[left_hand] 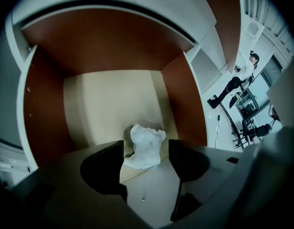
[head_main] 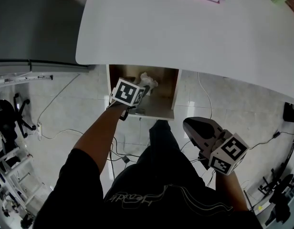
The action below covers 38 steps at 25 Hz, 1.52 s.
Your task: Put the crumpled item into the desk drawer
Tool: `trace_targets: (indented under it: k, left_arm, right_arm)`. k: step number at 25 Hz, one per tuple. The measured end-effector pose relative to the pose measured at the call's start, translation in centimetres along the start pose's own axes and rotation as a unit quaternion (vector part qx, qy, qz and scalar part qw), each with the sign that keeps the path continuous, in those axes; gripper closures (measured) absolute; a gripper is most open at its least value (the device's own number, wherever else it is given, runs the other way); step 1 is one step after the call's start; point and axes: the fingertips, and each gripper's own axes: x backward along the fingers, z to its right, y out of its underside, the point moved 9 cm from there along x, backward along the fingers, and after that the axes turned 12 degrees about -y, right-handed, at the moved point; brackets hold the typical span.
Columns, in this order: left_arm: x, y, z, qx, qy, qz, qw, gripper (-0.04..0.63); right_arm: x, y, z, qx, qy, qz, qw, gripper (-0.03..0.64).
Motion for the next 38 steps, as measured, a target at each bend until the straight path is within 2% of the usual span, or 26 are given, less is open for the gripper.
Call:
trace_targets:
  k: [6, 10, 13, 19, 25, 28, 31, 35, 38]
  left_arm:
    - [6.9, -0.5, 1.0, 0.014, 0.024, 0.06, 0.9978, 0.303]
    - [12.8, -0.3, 2.6, 0.027, 0.045, 0.102, 0.9934, 0.357]
    - [17.8, -0.1, 3.7, 0.043, 0.061, 0.135, 0.988, 0.432]
    - [27.9, 1.8, 6.4, 0.061, 0.073, 0.218, 0.9713, 0.526]
    - [36.0, 4.6, 9.8, 0.081, 0.115, 0.289, 0.9471, 0.55]
    - [39.4, 5.9, 11.6, 0.083, 0.137, 0.316, 0.9351, 0.557]
    - [42.4, 6.9, 13.1, 0.081, 0.143, 0.342, 0.9252, 0.565]
    - [45.0, 8.5, 14.1, 0.096, 0.159, 0.371, 0.91, 0.572]
    - [46.1, 9.5, 14.8, 0.08, 0.144, 0.38, 0.9101, 0.574]
  right_arm:
    - [0.4, -1.3, -3.1, 0.022, -0.004, 0.016, 1.0, 0.569]
    - [1.2, -2.4, -5.8, 0.051, -0.008, 0.027, 0.998, 0.569]
    - [2.0, -3.5, -8.1, 0.066, -0.016, 0.046, 0.997, 0.569]
    - [3.9, -4.5, -13.7, 0.106, -0.025, 0.073, 0.991, 0.569]
    - [5.3, -5.4, -18.5, 0.142, -0.032, 0.101, 0.984, 0.569]
    - [5.9, -5.6, -20.5, 0.139, -0.044, 0.119, 0.982, 0.569]
    - [6.6, -5.5, -22.4, 0.124, -0.063, 0.145, 0.98, 0.569]
    - [7.2, -5.0, -24.5, 0.118, -0.078, 0.162, 0.977, 0.569]
    - [7.3, -4.8, -25.7, 0.12, -0.079, 0.163, 0.976, 0.569]
